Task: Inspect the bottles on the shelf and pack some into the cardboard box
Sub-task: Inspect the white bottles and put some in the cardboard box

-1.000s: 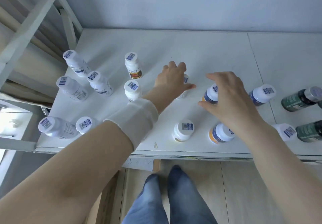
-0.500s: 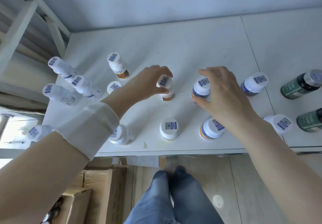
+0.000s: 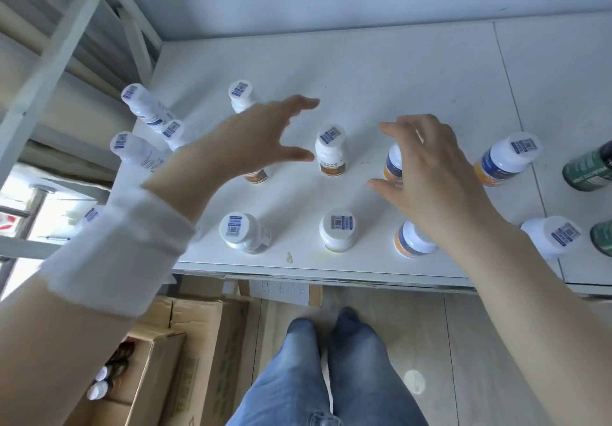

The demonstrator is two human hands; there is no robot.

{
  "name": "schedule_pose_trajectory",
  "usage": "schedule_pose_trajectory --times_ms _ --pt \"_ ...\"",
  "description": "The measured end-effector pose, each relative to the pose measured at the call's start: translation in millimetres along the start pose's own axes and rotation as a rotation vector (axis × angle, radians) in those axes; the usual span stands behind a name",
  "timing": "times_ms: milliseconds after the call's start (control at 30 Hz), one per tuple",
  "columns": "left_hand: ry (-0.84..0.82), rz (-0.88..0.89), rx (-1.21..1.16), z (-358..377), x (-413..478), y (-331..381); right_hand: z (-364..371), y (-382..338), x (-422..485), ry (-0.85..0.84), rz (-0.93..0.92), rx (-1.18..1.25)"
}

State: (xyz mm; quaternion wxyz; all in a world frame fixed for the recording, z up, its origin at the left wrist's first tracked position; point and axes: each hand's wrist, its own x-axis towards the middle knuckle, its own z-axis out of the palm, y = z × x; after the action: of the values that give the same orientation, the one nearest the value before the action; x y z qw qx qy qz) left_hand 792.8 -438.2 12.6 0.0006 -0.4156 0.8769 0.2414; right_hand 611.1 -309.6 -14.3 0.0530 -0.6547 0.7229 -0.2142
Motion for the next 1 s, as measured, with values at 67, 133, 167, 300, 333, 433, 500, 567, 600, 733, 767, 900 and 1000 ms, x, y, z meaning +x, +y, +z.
schedule_pose_trajectory --times_ms 67,133,167,300,333,433,500,567,600,733,767,900,1000 --pt "0.076 -0.028 -0.036 -14.3 -40.4 -9.9 -1.9 -15.9 -7.7 0.027 -0.026 0.034" --pt "0.111 -0.013 -0.056 -6.2 -82.2 -23.6 -0.3 -37.0 -17.1 0.054 -0.062 0.077" --pt "0.104 0.0 -0.026 6.0 -97.6 -32.9 2.9 -47.7 -21.6 0.065 -0.088 0.094" --pt "0.104 0.027 -0.001 55.3 -123.2 -68.0 25.7 -83.7 -36.1 0.006 -0.078 0.171" --pt "0.155 0.023 -0.08 60.3 -125.7 -72.2 31.1 -90.3 -39.8 0.0 -0.069 0.202" --pt "0.268 -0.109 -0.475 54.9 -136.0 -77.4 41.9 -108.7 -51.9 -0.004 0.024 0.41" --pt "0.224 -0.188 -0.772 43.8 -144.3 -75.4 46.4 -120.8 -60.1 -0.132 0.169 0.639" --pt "0.137 -0.192 -1.068 36.5 -153.4 -71.3 50.4 -132.5 -66.6 -0.314 0.292 0.9" --pt "0.109 -0.186 -1.173 35.4 -157.4 -70.3 51.6 -137.5 -69.4 -0.345 0.341 1.032" --pt "0.128 -0.175 -1.34 38.5 -167.5 -67.1 51.5 -151.4 -78.0 -0.238 0.426 1.194" --pt "0.152 -0.196 -1.342 39.7 -168.6 -66.4 52.9 -154.3 -80.6 -0.191 0.37 1.081" --pt "0.214 -0.227 -1.411 37.6 -168.9 -66.7 58.9 -164.0 -91.8 -0.024 0.174 0.946" --pt "0.191 -0.269 -1.542 35.3 -171.2 -69.1 52.9 -173.7 -92.3 -0.007 0.294 1.142"
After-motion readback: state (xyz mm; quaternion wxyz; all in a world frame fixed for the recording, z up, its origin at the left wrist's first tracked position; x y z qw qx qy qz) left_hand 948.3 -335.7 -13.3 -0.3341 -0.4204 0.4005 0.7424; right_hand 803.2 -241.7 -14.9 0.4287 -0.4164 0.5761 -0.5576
